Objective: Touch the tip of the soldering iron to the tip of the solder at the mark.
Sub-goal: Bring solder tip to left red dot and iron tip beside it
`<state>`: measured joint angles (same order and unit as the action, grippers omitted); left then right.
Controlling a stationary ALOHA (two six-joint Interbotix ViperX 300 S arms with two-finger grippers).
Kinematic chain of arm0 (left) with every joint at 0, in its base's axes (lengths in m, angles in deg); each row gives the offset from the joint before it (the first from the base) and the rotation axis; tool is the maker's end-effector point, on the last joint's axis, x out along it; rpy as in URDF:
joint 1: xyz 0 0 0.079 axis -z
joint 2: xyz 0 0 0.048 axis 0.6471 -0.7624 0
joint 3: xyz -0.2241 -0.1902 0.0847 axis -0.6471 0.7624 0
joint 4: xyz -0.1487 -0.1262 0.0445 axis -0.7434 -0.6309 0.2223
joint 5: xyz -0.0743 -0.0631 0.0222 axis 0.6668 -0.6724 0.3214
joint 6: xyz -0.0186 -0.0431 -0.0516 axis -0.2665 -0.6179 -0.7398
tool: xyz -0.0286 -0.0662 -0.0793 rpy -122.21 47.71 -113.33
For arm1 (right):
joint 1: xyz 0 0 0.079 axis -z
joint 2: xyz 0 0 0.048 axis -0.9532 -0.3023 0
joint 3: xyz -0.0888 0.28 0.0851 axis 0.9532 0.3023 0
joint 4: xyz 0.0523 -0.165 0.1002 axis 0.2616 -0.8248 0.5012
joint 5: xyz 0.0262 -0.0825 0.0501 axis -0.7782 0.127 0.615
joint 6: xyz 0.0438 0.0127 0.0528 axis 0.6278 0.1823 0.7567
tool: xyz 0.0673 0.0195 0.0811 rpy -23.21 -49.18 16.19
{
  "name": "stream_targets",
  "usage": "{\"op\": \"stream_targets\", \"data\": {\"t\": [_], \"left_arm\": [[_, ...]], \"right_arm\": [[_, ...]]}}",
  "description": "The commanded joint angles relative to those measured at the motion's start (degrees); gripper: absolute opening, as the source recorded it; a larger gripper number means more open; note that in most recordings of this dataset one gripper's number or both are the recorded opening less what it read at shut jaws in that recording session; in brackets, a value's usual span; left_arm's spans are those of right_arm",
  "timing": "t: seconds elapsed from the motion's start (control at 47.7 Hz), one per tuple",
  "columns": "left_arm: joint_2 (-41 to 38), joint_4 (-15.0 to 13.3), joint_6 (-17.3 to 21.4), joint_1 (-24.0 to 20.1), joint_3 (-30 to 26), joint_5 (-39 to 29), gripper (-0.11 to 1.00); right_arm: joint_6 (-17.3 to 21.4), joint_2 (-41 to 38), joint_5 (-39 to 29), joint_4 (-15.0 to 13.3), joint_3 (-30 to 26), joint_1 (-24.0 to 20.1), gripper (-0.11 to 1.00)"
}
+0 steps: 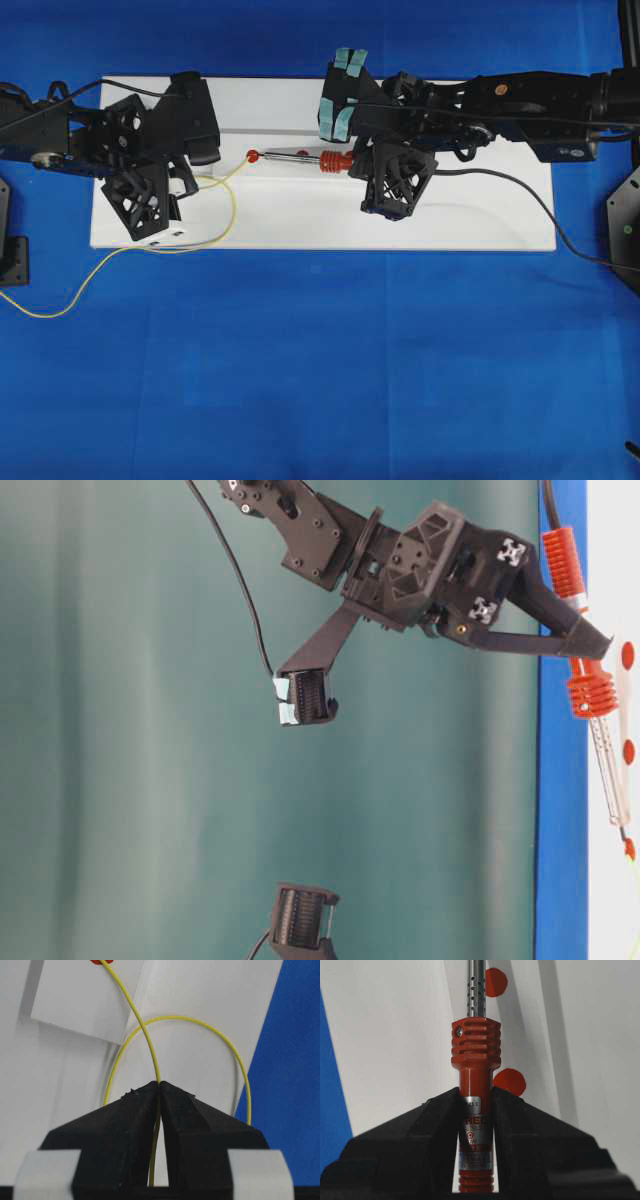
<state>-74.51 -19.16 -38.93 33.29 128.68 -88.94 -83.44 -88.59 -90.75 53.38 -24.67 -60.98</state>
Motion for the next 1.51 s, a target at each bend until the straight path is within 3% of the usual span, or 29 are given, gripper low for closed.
{"op": "stream_targets", "data": {"t": [0.0, 1.489], "left_arm": [[0.88, 0.09, 0.26, 0.0, -0.97, 0.26, 0.02], [-0.09, 0.09, 0.18, -0.09, -2.46, -1.05, 0.02]], "right_arm": [[0.0, 0.7, 0.18, -0.18, -1.14, 0.09, 0.06], [0.09, 0.18, -0.26, -0.18, -1.23, -0.18, 0.06]]}}
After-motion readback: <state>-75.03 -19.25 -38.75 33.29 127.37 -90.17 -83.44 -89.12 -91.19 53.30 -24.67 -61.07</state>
